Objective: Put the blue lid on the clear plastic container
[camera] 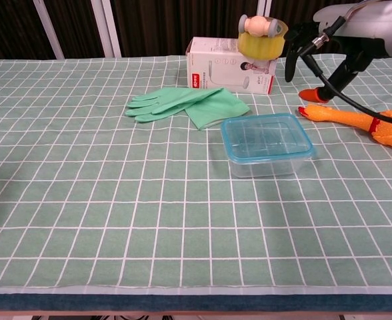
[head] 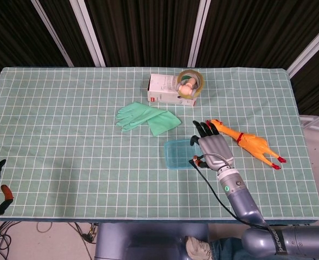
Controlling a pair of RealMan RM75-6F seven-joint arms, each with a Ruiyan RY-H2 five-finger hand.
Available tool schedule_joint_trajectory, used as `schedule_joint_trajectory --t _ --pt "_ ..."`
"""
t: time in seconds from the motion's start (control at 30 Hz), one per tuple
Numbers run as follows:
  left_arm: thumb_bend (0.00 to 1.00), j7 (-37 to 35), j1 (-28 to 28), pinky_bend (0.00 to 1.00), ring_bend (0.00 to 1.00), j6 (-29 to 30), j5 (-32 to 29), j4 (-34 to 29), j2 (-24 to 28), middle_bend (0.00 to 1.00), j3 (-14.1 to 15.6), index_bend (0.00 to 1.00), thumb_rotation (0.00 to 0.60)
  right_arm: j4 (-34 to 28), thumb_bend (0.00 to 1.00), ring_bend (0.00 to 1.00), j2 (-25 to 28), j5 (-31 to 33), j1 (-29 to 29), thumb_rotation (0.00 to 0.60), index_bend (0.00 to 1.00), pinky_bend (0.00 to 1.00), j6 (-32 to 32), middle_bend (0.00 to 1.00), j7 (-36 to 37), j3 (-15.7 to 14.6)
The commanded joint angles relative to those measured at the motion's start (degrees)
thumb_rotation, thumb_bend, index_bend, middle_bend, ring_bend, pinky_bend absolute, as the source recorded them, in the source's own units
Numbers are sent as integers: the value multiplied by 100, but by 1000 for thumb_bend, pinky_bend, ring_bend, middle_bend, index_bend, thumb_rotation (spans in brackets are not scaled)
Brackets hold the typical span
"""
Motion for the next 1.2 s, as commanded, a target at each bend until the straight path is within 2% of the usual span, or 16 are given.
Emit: schedule_joint_trajectory --t 0.03,0.17,0.63,1.2 --pt "760 -2 -1 0 0 0 -6 0 1 0 -4 99 600 67 408 0 -52 -32 -15 600 462 0 -11 0 1 15" --pt "760 -11 -2 0 0 -1 -14 -3 6 0 -9 99 600 164 408 0 -139 -22 -35 600 522 0 8 0 -23 41" --pt "760 -4 -9 0 0 -10 -37 13 -1 0 -15 98 600 380 436 0 -270 58 -123 600 603 0 -125 0 -72 28" --pt "760 27 -18 0 0 -25 -83 27 -17 0 -23 99 600 653 546 0 -479 63 -173 600 610 0 -419 0 -151 -112"
